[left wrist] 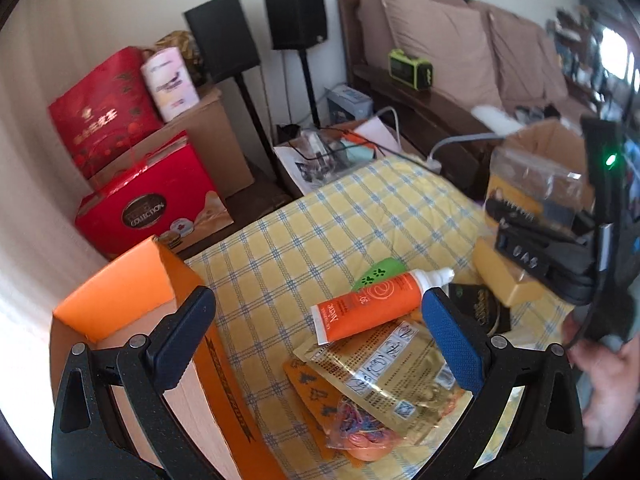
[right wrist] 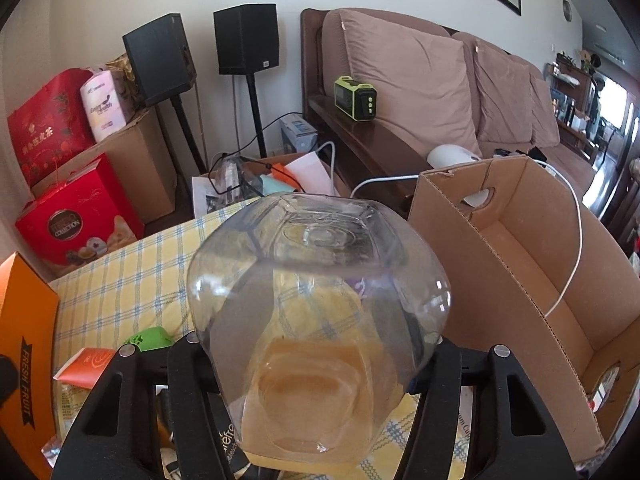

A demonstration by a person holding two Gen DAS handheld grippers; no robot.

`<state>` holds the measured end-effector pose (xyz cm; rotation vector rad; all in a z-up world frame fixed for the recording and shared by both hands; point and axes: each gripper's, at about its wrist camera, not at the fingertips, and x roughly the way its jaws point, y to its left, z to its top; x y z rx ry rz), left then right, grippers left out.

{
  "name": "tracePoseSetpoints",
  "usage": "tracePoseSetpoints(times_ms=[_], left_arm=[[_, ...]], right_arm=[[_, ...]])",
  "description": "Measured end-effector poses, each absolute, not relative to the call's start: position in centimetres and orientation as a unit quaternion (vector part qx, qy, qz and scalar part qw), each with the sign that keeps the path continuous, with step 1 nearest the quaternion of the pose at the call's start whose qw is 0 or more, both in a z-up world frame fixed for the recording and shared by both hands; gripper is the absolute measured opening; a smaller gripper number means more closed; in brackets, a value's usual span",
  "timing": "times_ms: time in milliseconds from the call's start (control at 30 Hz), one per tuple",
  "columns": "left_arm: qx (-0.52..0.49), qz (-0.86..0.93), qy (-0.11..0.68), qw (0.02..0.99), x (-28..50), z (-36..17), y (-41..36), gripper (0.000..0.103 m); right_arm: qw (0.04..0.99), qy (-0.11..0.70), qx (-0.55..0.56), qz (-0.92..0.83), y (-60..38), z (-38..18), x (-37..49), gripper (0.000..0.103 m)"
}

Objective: Organize objects
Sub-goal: 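Grasp the clear plastic container with the right tool and lift it, then grasp the orange sunscreen tube with the left tool while the right tool holds the container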

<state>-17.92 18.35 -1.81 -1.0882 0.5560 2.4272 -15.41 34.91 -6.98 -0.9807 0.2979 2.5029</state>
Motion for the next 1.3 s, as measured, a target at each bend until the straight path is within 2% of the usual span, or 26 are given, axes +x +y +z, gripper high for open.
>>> tracePoseSetpoints(times_ms=[133,633,867,967,1033,1100,1167,1300], left_arm=[[-0.391,0.850,0.259,0.237,-18.4,-3.1,20.4,0.103],[-0.447,0.763,0.332,0.329,-20.8,-8.4,25.5,0.103],[-0.466,0.744,0.331,0.345,-20.9,-9.3,26.1,0.102],[-0.482,0.737,0.323,0.347,-20.9,-9.8,26.0,0.086],[-0.494,0.731,0.313,0.352,-20.8,-10.3,25.8,0.069],[-0.494,0.736,0.309,0.345,-20.7,-10.5,25.6,0.061],[-0.500,0.739,0.286,0.349,-20.7,-10.4,25.2,0.053],[-0.499,0.749,0.256,0.353,-20.8,-9.7,24.6,0.046]], right_arm=[[0.198,0.112,-0.350,0.909,35.3,-6.5,-14.6,0.060],[0.155,0.117,-0.348,0.917,36.0,-5.0,-11.9,0.060],[0.142,0.116,-0.348,0.919,35.9,-4.7,-10.7,0.060],[0.136,0.113,-0.350,0.920,35.5,-4.6,-10.9,0.060],[0.131,0.111,-0.351,0.921,35.2,-4.7,-11.0,0.060],[0.127,0.109,-0.351,0.921,34.9,-4.7,-11.0,0.060],[0.124,0.109,-0.351,0.922,34.6,-4.7,-11.0,0.060],[0.121,0.105,-0.351,0.922,34.2,-4.6,-11.0,0.060]])
